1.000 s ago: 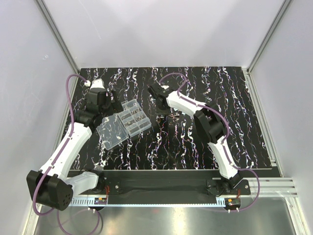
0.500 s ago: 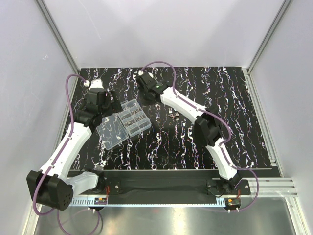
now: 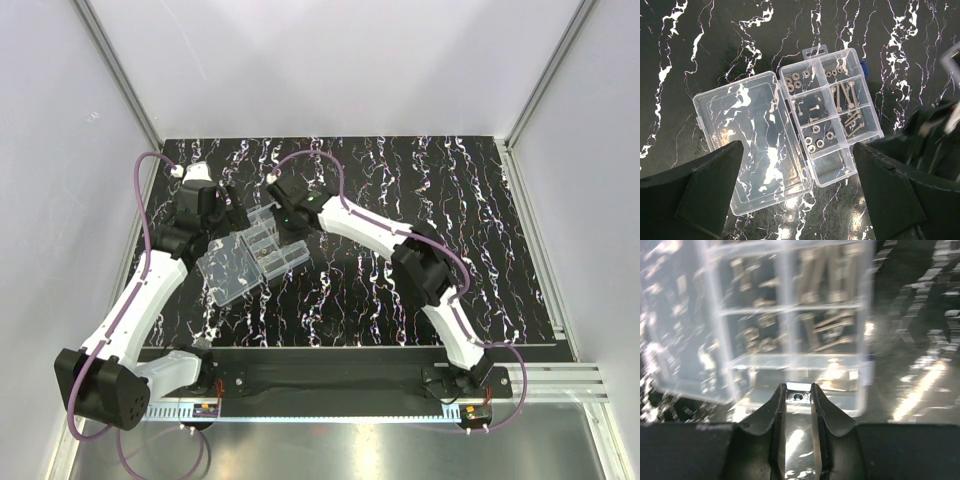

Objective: Sort the screws and nuts into containers

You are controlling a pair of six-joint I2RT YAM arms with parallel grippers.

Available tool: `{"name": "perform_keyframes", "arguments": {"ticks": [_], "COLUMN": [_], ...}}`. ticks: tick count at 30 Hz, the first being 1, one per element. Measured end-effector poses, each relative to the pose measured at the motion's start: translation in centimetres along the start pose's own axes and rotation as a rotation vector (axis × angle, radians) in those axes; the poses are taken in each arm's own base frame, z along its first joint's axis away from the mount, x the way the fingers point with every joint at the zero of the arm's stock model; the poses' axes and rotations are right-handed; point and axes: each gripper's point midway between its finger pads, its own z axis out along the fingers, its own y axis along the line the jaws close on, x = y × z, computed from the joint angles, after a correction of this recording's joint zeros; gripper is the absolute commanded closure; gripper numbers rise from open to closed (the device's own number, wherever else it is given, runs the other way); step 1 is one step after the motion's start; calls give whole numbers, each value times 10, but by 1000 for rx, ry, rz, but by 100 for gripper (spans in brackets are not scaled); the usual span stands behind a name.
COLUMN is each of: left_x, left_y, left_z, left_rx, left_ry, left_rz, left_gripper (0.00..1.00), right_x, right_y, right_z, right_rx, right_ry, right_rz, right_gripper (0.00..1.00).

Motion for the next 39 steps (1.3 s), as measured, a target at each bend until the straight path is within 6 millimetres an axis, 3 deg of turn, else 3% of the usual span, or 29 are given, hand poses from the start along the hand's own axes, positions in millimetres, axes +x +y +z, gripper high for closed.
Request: {"name": "perform_keyframes", "arguments": {"ticks": [4,10,17,23,28,35,39], "left_x": [-2,-7,-7,-9,-9,-9,-9], "left_y": [0,-1,-1,-1,-1,-1,-1], "left_z": [-3,-9,-10,-12,-12,-12,-12], "left_rx": [5,15,17,19,19,19,20], "left_ry": [-11,-31,-34,-41,-40,-40,-40], "left_rz": [-3,-9,-10,-11,-11,-11,-11], "left_gripper": [1,1,1,1,1,1,1], "right_x": [12,19,21,19,18,20,17], "right_y": [31,48,48,49,49,46,27], "right_z": [-2,-4,-1,7,5,5,2], "right_rx": [-58,-87,-84,-82,-78,-65,-24], "right_ry": [11,15,20,23,26,33,34], "right_rz": [-52,-84,-84,-85,-91,-95,-64], "right_gripper": [95,94,87,67,58,54,53]}}
